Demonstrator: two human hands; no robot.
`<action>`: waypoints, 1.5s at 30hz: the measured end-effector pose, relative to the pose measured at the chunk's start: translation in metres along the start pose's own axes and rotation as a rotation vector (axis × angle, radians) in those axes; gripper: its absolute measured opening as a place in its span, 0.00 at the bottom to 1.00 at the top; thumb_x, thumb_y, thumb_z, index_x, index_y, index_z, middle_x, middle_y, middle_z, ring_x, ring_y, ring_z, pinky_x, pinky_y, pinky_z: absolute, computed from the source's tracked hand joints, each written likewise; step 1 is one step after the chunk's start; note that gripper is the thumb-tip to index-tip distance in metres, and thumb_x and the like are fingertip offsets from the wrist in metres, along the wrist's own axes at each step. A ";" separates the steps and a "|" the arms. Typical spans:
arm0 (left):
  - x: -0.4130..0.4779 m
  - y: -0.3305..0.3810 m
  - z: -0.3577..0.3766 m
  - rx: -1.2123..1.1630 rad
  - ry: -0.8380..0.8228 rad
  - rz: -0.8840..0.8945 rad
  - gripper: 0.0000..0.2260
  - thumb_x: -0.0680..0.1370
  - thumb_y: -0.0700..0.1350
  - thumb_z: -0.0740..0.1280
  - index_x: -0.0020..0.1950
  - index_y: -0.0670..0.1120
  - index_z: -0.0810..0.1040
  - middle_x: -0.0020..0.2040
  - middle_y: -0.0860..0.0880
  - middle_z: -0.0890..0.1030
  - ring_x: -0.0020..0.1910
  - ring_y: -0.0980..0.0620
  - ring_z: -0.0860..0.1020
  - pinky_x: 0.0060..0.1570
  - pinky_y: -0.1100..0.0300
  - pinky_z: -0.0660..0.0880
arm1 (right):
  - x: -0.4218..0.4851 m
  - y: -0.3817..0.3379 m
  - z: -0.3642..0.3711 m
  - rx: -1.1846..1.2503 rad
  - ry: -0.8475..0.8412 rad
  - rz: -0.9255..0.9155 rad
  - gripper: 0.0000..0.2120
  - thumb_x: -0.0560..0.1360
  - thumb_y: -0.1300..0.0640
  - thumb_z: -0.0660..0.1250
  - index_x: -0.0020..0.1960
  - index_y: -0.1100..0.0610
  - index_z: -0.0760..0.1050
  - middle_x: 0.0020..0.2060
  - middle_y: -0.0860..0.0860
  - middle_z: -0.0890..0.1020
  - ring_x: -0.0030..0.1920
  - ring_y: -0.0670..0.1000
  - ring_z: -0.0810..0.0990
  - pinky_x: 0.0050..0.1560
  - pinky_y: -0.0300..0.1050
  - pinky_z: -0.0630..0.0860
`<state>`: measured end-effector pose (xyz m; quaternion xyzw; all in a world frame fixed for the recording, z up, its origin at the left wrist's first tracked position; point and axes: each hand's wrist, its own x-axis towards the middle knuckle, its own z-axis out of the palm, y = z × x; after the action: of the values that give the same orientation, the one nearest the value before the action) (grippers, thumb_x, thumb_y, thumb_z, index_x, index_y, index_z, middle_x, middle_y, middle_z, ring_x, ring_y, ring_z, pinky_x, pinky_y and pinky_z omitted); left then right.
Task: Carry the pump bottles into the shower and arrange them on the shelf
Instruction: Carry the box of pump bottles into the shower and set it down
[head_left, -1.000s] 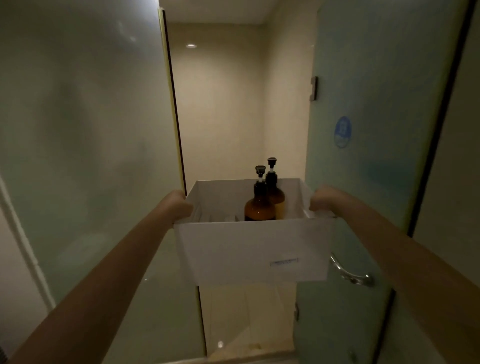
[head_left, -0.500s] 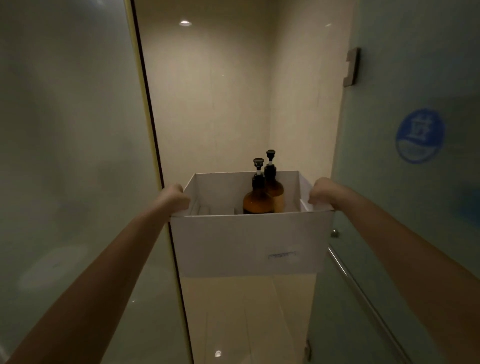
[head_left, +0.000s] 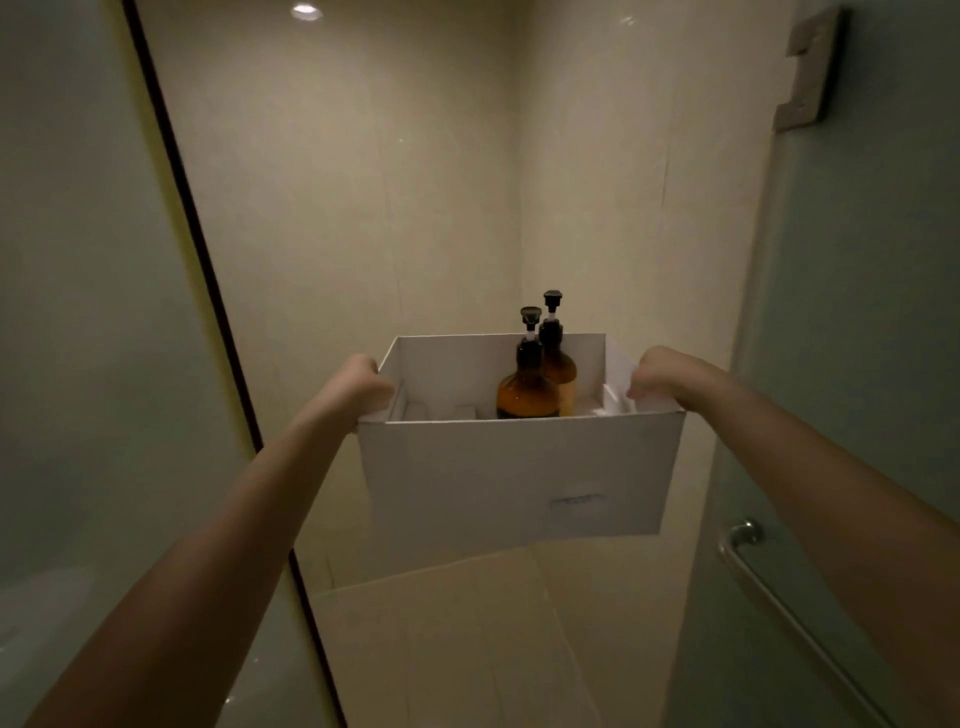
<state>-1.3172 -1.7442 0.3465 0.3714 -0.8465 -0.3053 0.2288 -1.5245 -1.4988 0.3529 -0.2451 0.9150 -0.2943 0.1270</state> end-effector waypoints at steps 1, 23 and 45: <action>0.011 0.003 0.001 0.008 0.002 0.011 0.11 0.70 0.29 0.61 0.28 0.40 0.67 0.28 0.45 0.67 0.26 0.50 0.66 0.12 0.71 0.57 | 0.009 -0.002 0.000 0.007 0.003 0.004 0.06 0.74 0.69 0.62 0.49 0.70 0.73 0.45 0.64 0.73 0.43 0.59 0.73 0.26 0.41 0.64; 0.251 0.003 0.072 0.045 0.122 -0.097 0.12 0.68 0.29 0.61 0.27 0.40 0.67 0.27 0.46 0.66 0.26 0.50 0.64 0.28 0.61 0.56 | 0.301 -0.051 0.006 -0.067 -0.057 -0.077 0.15 0.74 0.66 0.62 0.59 0.71 0.73 0.47 0.62 0.73 0.45 0.59 0.74 0.31 0.42 0.68; 0.467 -0.121 0.000 0.207 0.303 -0.380 0.09 0.71 0.31 0.62 0.32 0.40 0.69 0.31 0.43 0.70 0.32 0.48 0.69 0.31 0.60 0.61 | 0.557 -0.265 0.135 -0.082 -0.265 -0.393 0.12 0.74 0.68 0.62 0.56 0.71 0.74 0.43 0.61 0.74 0.36 0.56 0.73 0.23 0.39 0.63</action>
<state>-1.5476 -2.1680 0.3381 0.5866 -0.7443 -0.1956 0.2523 -1.8466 -2.0412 0.3560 -0.4596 0.8364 -0.2414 0.1761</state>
